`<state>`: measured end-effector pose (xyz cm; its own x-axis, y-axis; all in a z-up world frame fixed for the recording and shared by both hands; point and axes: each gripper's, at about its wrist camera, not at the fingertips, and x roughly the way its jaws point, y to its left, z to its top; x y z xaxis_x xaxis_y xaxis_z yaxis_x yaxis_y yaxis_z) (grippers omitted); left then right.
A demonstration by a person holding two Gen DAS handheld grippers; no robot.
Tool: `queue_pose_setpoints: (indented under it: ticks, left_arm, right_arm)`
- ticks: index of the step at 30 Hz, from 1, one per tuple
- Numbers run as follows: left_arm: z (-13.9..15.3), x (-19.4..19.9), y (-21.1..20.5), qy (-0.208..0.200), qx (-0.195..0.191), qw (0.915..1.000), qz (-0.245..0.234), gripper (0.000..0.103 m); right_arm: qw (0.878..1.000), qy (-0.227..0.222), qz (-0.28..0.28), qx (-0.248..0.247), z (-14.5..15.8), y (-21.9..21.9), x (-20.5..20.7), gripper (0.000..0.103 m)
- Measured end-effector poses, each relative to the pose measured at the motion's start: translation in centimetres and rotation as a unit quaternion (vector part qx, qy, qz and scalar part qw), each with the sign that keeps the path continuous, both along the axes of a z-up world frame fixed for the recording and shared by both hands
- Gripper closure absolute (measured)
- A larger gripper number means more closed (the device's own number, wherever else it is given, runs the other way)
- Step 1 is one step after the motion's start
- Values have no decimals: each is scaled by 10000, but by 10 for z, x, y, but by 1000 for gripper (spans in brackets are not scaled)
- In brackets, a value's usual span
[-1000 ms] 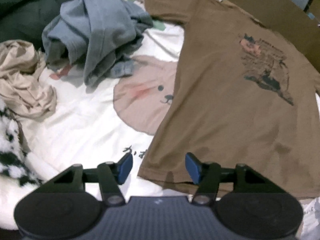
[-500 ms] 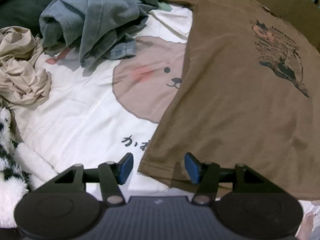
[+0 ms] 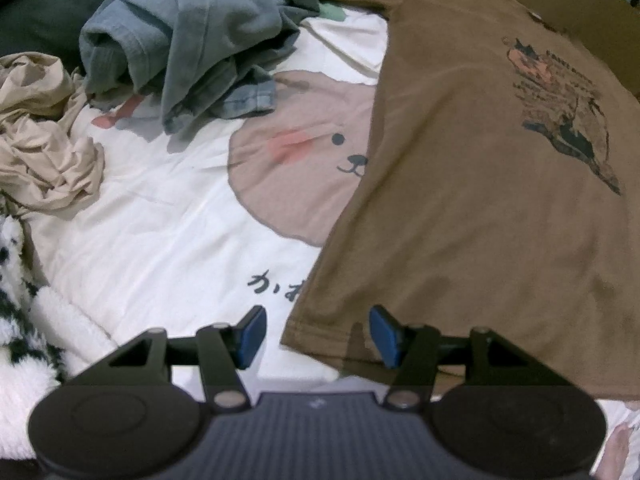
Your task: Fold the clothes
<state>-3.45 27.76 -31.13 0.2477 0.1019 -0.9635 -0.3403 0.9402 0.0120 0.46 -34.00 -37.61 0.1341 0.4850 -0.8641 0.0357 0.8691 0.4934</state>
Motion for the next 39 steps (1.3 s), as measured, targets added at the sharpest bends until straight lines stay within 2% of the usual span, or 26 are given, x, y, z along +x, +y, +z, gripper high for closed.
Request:
queue_pose_setpoints:
  ticks: [6,11,17,21,23,25,27,29,32,34,39]
  left_arm:
    - [7,-1,2,-142,-36,9999,36,43]
    - [15,-5,10,-239,-24,9996,152,44]
    - [20,-2,20,-427,-185,9986,240,44]
    - [16,4,25,-454,-176,9981,371,50]
    - [8,8,26,-416,-247,9978,451,56]
    - [0,11,25,-347,-316,9977,490,57]
    - [-8,12,22,-201,-261,9982,498,59]
    - [-15,11,22,-49,-164,9986,510,68]
    - [-16,1,25,-3,-91,9977,672,71]
    - [-13,-8,28,-16,-240,9955,919,72]
    - [-2,-26,19,-221,-917,9861,1371,72]
  right_arm:
    - [9999,4,-24,-113,9,-8,-2,101]
    - [9998,66,-29,-210,4,-5,1,101]
    - [9997,43,31,-243,0,-4,0,101]
    - [9994,11,134,-322,2,-2,0,101]
    - [9991,-4,186,-380,4,-2,0,101]
    - [9989,0,210,-422,6,-3,2,101]
    - [9986,0,236,-469,8,-4,3,101]
    - [9984,4,244,-518,9,-4,4,101]
    - [9981,11,232,-567,10,-4,6,101]
    - [9980,16,239,-584,10,-3,7,101]
    - [9982,63,188,-564,4,-2,8,101]
